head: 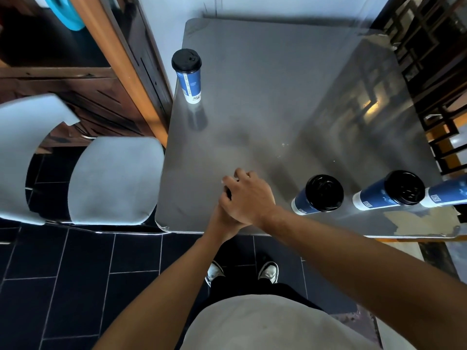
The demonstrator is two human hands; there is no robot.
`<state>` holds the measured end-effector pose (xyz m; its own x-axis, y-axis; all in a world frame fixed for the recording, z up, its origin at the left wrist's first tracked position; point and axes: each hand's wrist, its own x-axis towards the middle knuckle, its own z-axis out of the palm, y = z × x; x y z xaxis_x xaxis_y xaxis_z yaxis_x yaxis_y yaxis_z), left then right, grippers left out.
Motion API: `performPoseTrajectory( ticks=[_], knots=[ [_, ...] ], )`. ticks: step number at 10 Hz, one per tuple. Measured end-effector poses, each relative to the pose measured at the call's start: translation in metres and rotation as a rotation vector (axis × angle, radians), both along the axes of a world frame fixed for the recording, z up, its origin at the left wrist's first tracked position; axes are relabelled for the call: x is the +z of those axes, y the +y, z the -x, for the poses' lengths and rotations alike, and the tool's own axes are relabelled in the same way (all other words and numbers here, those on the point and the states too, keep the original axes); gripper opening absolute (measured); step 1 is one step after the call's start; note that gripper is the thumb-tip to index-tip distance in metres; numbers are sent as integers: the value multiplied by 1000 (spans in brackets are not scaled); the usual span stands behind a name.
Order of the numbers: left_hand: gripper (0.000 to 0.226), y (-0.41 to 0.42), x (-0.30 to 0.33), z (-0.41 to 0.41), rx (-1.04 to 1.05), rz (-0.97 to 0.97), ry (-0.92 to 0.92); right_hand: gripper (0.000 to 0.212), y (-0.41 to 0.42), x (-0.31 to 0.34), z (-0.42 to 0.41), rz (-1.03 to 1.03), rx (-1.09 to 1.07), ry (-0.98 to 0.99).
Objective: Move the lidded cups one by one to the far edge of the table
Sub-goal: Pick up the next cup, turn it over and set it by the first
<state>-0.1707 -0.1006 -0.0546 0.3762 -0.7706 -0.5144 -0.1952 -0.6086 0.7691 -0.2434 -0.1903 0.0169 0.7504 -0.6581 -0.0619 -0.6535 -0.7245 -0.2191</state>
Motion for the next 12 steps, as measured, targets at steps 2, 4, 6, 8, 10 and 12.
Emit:
performPoseTrajectory(
  ticks=[2,4,6,8,10,12],
  knots=[
    [75,-5,5,2,-50,131,-117,56,3,1,-4,-52,-118,0],
    [51,-11,26,-4,-31,231,150,41,-15,20,-3,-568,-234,-366],
    [67,-5,59,-14,88,248,214,18,-37,42,1,-1039,-377,-675],
    [54,-22,93,-3,376,193,450,28,-29,39,27,-1204,-452,-688],
    [48,-28,109,2,472,-126,590,25,-14,29,39,-1414,-767,-786],
    [46,-26,105,5,455,-225,590,27,-4,12,46,-1474,-842,-820]
  ],
)
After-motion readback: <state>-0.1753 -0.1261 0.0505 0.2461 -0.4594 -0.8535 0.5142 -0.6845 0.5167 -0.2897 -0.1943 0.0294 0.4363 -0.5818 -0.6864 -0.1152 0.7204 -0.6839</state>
